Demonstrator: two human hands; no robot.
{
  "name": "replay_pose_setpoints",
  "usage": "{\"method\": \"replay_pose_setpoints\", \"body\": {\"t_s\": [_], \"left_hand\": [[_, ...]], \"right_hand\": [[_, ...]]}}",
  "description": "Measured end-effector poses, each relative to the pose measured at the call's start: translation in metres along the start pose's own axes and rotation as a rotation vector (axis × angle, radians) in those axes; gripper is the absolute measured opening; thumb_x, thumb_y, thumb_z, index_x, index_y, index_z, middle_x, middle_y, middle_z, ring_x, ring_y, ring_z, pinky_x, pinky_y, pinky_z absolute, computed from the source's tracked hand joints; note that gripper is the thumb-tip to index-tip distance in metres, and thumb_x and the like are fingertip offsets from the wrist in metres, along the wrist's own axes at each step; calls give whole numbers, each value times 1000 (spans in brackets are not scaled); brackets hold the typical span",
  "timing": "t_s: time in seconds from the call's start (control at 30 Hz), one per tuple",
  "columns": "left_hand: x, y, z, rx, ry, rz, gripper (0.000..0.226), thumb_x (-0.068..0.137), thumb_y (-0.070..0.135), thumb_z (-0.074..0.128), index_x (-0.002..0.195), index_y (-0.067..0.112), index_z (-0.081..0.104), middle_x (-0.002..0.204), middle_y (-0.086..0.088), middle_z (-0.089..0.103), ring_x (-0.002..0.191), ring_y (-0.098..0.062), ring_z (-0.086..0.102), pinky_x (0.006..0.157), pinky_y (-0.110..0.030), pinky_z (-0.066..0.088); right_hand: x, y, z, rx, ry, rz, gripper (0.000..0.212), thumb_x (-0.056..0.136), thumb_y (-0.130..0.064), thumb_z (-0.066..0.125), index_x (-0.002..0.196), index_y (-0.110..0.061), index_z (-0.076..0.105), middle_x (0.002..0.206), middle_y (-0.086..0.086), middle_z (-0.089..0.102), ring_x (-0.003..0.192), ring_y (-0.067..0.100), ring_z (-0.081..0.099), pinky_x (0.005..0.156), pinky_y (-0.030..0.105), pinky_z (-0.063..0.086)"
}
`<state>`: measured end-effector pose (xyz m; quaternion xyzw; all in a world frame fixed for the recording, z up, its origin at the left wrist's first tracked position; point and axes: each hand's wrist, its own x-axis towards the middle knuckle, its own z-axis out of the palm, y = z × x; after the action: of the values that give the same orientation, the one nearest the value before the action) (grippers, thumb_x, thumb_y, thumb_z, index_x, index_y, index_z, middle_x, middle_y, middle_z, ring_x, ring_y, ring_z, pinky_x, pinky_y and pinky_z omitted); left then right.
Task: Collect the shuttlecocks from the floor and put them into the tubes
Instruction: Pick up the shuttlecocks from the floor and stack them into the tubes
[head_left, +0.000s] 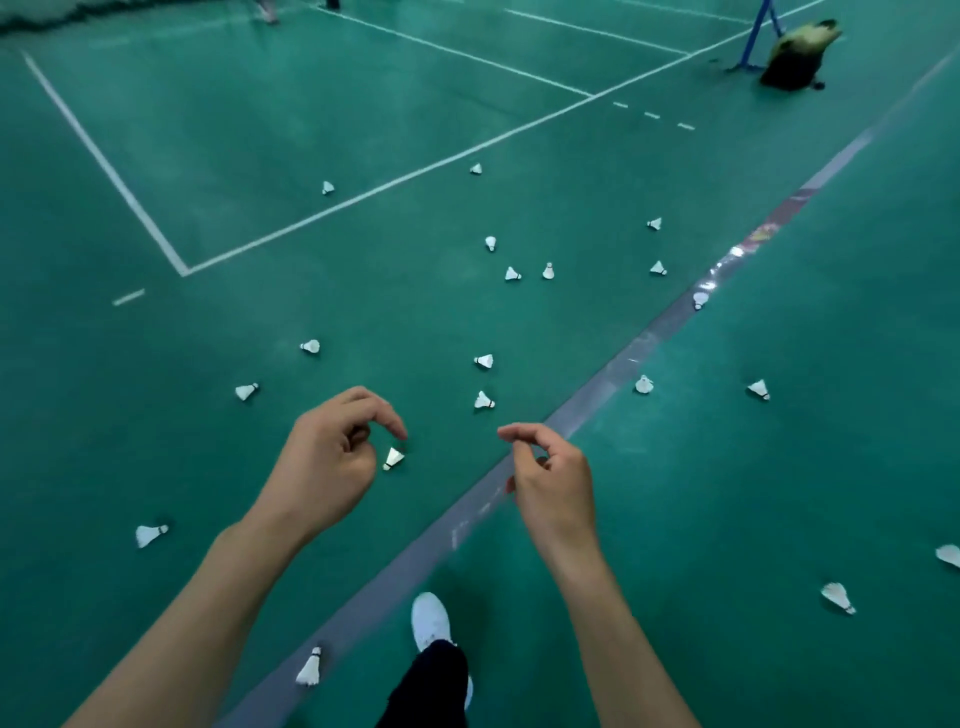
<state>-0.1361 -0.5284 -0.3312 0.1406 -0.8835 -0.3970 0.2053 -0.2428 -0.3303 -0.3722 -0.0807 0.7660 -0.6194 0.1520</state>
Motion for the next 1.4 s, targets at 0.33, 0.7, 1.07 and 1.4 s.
{"method": "replay_pose_setpoints", "body": {"t_s": [0.33,0.7,1.07,1.4], "left_hand": [[230,-57,5,-103,-160,-46,42,90,-7,53,98,25,78,119,15,67,87,-17,67,73,-41,53],[435,-102,45,95,-187,-95,36,96,11,62,110,43,72,142,26,51,50,-18,43,67,-22,48],[623,-125,117,272,-166,-361,33,96,7,60,105,35,75,132,23,57,84,-3,62,79,-19,47],[757,-320,311,560,-968,-479,32,97,25,50,123,30,69,128,8,68,119,-16,62,103,-29,46]], "right_hand": [[194,-69,50,25,1,-50,21,89,-57,56,94,-46,73,95,-19,75,73,10,70,58,29,53],[448,-74,53,71,-77,-11,21,104,-44,55,103,-33,73,95,-27,72,84,-10,65,72,39,63],[739,-92,56,-26,-430,-60,32,91,-65,49,96,-41,69,88,3,67,74,15,61,79,56,59],[896,79,86,-394,-424,-46,21,100,-40,55,115,-33,68,114,-15,69,92,12,63,84,32,52]]}}
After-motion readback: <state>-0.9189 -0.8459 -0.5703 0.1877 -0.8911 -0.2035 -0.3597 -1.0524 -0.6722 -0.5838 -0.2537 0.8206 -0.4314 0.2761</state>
